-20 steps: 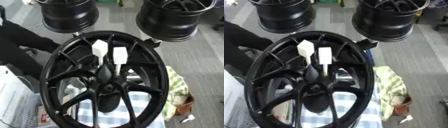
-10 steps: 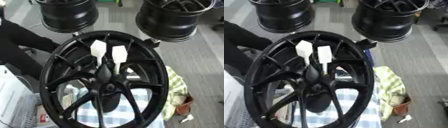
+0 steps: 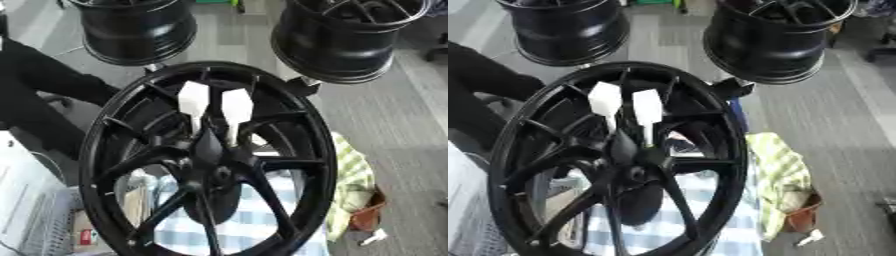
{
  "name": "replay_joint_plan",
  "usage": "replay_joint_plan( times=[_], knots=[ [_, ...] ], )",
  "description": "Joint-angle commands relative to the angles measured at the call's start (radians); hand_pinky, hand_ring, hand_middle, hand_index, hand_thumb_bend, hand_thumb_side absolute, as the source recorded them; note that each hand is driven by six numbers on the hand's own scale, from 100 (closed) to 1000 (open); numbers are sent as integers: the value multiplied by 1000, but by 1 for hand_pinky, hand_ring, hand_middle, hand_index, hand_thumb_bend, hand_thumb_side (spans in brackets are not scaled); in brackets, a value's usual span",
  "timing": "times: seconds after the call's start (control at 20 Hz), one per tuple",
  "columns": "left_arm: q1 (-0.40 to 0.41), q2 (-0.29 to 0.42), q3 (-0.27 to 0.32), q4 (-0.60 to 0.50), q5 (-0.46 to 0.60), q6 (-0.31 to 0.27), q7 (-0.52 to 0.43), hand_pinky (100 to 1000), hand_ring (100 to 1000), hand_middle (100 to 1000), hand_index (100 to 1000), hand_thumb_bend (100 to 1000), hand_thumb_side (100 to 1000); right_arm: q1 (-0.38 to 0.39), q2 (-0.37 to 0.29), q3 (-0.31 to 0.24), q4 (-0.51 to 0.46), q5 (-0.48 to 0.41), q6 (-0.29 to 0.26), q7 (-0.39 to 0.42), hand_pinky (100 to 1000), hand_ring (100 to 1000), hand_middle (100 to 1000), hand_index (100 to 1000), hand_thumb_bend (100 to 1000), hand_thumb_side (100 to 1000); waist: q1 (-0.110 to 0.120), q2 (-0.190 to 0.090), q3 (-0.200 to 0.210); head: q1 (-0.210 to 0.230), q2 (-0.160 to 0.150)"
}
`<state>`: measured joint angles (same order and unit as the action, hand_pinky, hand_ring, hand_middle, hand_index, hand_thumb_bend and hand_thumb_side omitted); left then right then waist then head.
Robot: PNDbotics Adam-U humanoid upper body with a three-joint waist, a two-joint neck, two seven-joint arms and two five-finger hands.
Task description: Pull the pin out of the wheel hub.
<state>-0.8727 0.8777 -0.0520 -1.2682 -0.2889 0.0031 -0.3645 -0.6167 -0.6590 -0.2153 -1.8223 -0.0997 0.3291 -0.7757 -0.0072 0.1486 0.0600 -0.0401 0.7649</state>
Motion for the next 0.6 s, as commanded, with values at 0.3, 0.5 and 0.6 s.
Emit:
replay_joint_plan(
  times=[0.3,0.5,0.6],
  knots=[
    [-19,28,-1,-52,32,29,26,875,883,807,914,102,191,-18,-33,-7,-15,5,41,-45,749,647,643,745,156,301,4,-16,-1,1,5],
    [-16,27,-8,-59,22,-1,-14,882,879,792,897,298,100,-16,-32,-8,-14,4,40,-47,749,647,642,744,154,310,3,-16,-2,2,5],
    [-17,26,-6,-60,12,-10,-24,882,876,786,890,305,100,-16,-32,-8,-14,4,40,-48,748,647,642,744,153,309,3,-17,-2,2,5]
  ],
)
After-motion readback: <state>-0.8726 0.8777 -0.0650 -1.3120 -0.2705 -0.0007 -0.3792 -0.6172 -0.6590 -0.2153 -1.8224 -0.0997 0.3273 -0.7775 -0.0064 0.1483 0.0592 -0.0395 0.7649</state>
